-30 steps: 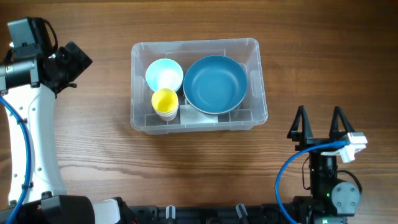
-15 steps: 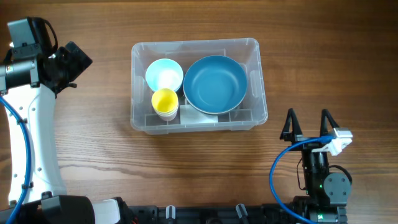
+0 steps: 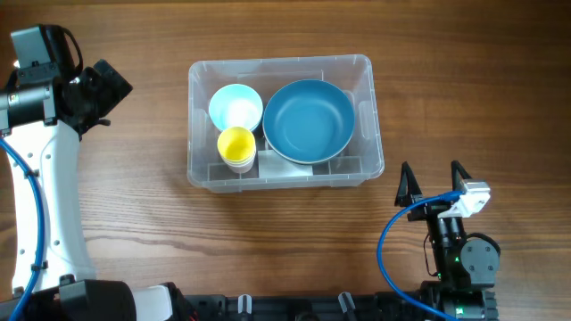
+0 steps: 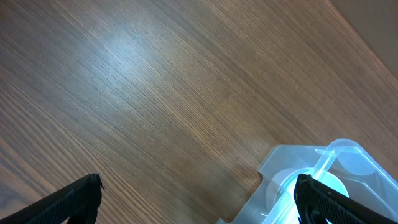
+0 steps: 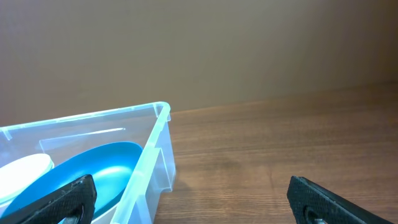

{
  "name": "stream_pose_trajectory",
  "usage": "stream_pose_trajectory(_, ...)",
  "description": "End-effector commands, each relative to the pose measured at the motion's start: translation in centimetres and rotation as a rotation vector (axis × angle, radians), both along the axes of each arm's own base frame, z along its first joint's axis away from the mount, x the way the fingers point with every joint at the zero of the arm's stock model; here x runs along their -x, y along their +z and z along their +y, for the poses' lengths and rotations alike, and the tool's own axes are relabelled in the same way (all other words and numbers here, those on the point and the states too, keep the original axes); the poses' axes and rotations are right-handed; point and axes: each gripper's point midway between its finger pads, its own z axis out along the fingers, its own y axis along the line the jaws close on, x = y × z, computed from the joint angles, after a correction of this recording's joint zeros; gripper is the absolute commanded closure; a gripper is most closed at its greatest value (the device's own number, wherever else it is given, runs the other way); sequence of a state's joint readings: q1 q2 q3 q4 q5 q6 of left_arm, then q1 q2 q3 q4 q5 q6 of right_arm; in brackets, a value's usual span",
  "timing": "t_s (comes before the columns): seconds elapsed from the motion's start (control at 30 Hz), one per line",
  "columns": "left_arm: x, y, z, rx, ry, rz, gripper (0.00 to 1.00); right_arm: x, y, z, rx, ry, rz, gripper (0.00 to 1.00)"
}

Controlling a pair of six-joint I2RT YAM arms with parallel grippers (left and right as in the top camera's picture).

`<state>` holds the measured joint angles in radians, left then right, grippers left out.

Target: Pack container

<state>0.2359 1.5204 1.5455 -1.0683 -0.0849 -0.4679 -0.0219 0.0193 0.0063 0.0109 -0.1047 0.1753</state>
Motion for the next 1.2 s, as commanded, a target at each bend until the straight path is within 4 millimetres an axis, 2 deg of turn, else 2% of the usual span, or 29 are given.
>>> stream_pose_trajectory(0.0,-0.12,0.5,0.26,-0.015,-0.011,-0.01,0.0,0.13,0.28,0.5,0.082,0.026,-0.022,0.0)
stream_pose_trajectory(1.17,-0.12,0.5,0.26,-0.015,-0.011,-0.01,0.0,0.13,0.28,0.49,0.094,0.025,-0.023,0.0)
